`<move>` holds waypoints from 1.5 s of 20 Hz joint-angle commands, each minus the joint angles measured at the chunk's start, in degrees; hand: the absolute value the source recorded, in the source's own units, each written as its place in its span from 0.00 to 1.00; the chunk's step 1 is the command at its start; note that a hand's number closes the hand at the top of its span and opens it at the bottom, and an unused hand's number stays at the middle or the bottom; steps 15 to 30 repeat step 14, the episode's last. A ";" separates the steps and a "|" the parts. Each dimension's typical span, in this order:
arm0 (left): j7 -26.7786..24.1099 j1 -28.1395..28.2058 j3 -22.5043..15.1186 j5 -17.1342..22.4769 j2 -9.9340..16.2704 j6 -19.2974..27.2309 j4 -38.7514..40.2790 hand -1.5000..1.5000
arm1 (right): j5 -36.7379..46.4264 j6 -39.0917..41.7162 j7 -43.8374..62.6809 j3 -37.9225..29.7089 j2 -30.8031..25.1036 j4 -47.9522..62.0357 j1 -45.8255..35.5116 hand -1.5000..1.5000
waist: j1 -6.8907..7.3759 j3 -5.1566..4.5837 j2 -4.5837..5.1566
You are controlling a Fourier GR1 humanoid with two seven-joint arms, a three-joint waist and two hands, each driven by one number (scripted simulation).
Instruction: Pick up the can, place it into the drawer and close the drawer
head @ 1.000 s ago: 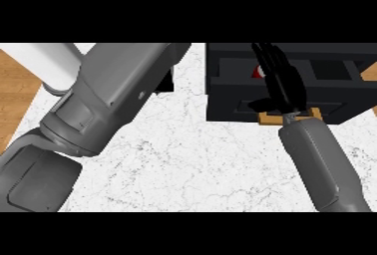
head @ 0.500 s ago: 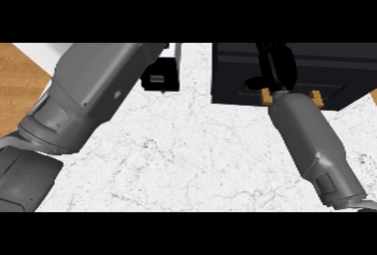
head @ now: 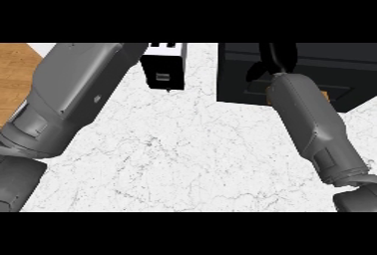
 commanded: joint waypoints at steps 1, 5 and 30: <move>1.29 2.00 -0.52 -0.36 1.23 -0.35 -3.75 0.00 | -0.30 -1.79 -0.17 -1.90 -1.16 3.81 -5.80 0.00 | 1.30 -0.08 0.15; 1.48 5.45 -0.52 -0.11 3.13 -1.32 -7.64 0.00 | -1.66 0.33 0.54 -3.37 -1.35 4.34 -9.88 0.00 | 2.02 -0.13 -0.20; 4.08 9.74 -1.23 -0.31 4.60 -1.08 -14.31 0.00 | -8.46 -1.78 -10.26 -9.00 1.39 4.93 -8.18 0.00 | 1.00 0.03 0.24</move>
